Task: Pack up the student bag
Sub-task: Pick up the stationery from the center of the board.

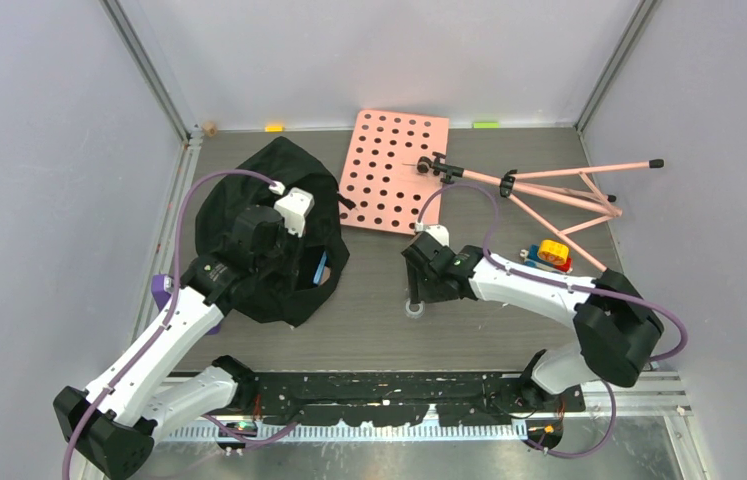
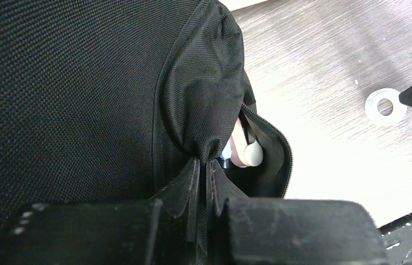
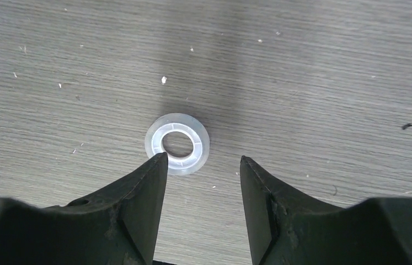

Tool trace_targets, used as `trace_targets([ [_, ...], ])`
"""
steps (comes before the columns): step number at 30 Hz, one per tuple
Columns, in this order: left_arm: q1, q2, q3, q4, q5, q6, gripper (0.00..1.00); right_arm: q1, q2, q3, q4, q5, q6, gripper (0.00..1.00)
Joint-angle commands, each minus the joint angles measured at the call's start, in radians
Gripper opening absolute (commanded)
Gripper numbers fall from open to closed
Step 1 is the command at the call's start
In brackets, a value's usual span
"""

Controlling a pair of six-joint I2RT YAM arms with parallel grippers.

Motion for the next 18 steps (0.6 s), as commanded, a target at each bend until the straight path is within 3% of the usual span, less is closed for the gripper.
trace_targets([
  [1,0.001,-0.004,0.004,0.023,-0.026,0.005,0.00,-0.003,0.047,0.014,0.031,-0.064,0.019,0.55],
  [18,0.001,-0.010,0.005,0.024,-0.031,0.007,0.00,-0.001,0.159,0.016,0.069,-0.059,0.021,0.40],
])
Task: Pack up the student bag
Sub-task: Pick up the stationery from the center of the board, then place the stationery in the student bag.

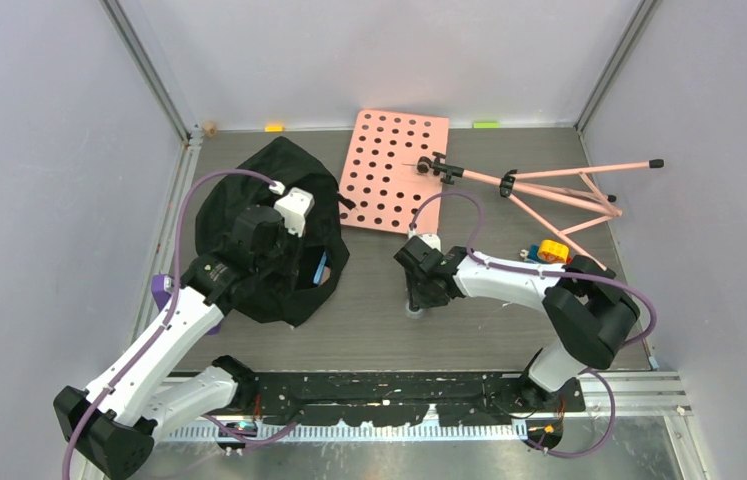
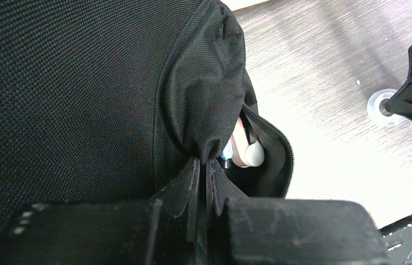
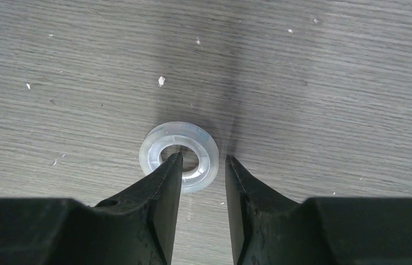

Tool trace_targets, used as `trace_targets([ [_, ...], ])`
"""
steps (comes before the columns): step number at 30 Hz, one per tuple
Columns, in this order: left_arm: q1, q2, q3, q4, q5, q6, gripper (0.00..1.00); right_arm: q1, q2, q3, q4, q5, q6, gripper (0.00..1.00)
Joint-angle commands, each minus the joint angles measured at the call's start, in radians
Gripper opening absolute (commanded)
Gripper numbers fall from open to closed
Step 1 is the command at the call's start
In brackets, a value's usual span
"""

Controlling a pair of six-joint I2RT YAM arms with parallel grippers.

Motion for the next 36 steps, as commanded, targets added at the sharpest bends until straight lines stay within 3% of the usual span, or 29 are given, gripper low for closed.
trace_targets([
  [1,0.002,-0.012,0.005,0.022,-0.025,0.007,0.00,-0.001,0.026,0.015,0.024,0.014,0.010,0.39],
  [5,0.002,-0.010,0.005,0.022,-0.027,0.007,0.00,-0.002,0.036,0.012,0.022,0.017,0.016,0.35],
  [11,0.002,-0.013,0.005,0.022,-0.030,0.007,0.00,-0.001,0.024,0.012,0.005,0.031,0.028,0.17],
  [15,0.002,-0.016,0.006,0.022,-0.030,0.007,0.00,-0.001,-0.010,0.020,-0.011,0.039,0.028,0.11],
  [26,0.002,-0.031,0.006,0.022,-0.023,0.008,0.00,0.015,-0.109,0.173,-0.127,0.061,0.004,0.10],
  [36,0.002,-0.031,0.008,0.023,0.001,0.003,0.00,0.114,0.032,0.509,-0.152,0.039,-0.029,0.10],
])
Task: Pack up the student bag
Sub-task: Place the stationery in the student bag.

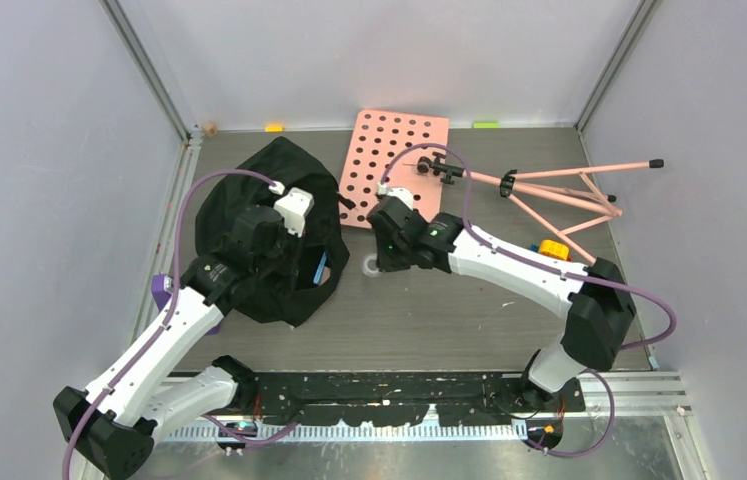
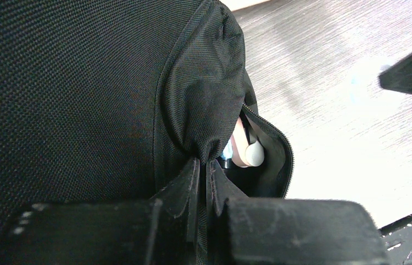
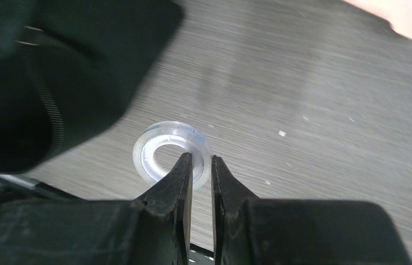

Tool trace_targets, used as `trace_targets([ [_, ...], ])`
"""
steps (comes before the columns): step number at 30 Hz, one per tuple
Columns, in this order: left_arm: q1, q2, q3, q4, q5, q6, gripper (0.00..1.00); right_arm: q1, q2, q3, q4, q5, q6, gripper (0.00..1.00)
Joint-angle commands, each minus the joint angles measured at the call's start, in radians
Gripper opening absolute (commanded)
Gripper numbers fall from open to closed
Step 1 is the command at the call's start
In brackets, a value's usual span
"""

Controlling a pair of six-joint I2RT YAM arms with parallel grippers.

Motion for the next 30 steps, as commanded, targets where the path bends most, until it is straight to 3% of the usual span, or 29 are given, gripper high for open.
trace_targets([
  [1,0.002,-0.029,0.008,0.024,0.001,0.003,0.00,0.057,0.072,0.180,-0.003,0.000,-0.030,0.10],
  [8,0.002,-0.035,0.008,0.024,0.005,0.001,0.00,0.122,0.163,0.307,0.052,-0.038,-0.038,0.10],
  [25,0.002,-0.033,0.008,0.026,0.012,-0.001,0.00,0.145,0.313,0.404,0.186,-0.093,-0.048,0.17],
  [30,0.002,-0.026,0.008,0.025,0.016,-0.001,0.00,0.146,0.313,0.398,0.210,-0.086,-0.054,0.32],
])
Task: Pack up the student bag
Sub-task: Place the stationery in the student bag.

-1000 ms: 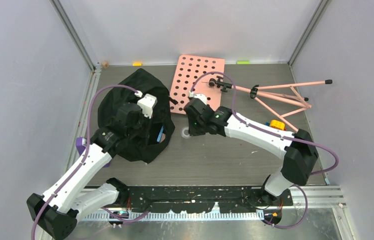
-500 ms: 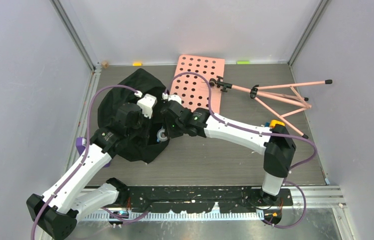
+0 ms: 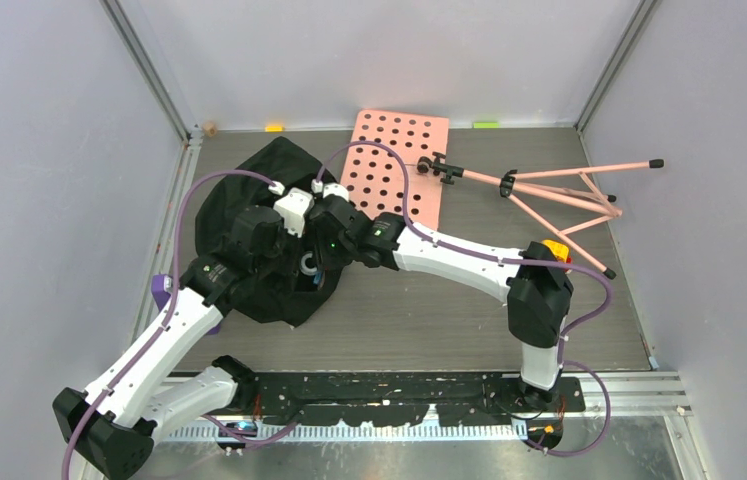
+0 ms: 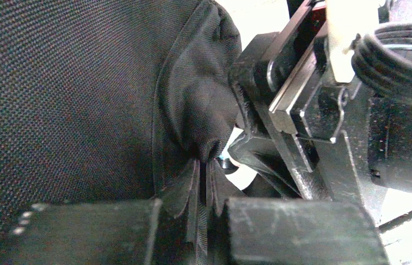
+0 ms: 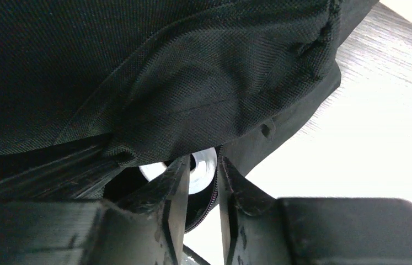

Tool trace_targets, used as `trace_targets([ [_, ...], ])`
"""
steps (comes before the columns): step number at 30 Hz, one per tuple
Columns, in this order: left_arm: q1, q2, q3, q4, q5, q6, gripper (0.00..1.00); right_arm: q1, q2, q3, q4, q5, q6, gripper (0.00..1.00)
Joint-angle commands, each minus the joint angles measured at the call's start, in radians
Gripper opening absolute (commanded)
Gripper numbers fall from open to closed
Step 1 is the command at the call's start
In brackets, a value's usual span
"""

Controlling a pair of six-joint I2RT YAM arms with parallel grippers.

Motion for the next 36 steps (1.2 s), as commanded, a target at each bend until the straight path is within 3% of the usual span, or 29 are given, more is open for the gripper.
trace_targets([
  [1,0.001,-0.020,0.008,0.026,0.006,0.000,0.00,0.006,-0.006,0.037,0.051,-0.001,-0.026,0.35],
  [6,0.001,-0.018,0.008,0.027,0.001,0.001,0.00,0.006,-0.036,0.008,0.078,0.004,-0.044,0.49],
  [15,0.001,-0.015,0.005,0.032,0.022,0.006,0.00,-0.009,-0.244,-0.180,0.121,0.053,-0.139,0.61],
  [20,0.001,-0.034,-0.006,0.058,0.125,0.018,0.00,-0.103,-0.345,-0.338,0.184,0.005,-0.180,0.63],
  [24,0.001,-0.049,-0.010,0.072,0.203,0.031,0.00,-0.165,-0.393,-0.484,0.377,-0.104,-0.285,0.63],
  [28,0.001,-0.073,-0.021,0.092,0.280,0.040,0.18,-0.177,-0.409,-0.574,0.617,-0.230,-0.384,0.63],
  [32,0.002,-0.110,-0.038,0.120,0.327,0.047,0.38,-0.195,-0.363,-0.583,0.707,-0.293,-0.409,0.62],
  [36,0.001,-0.146,-0.052,0.140,0.334,0.050,0.49,-0.214,-0.289,-0.563,0.755,-0.347,-0.377,0.56],
])
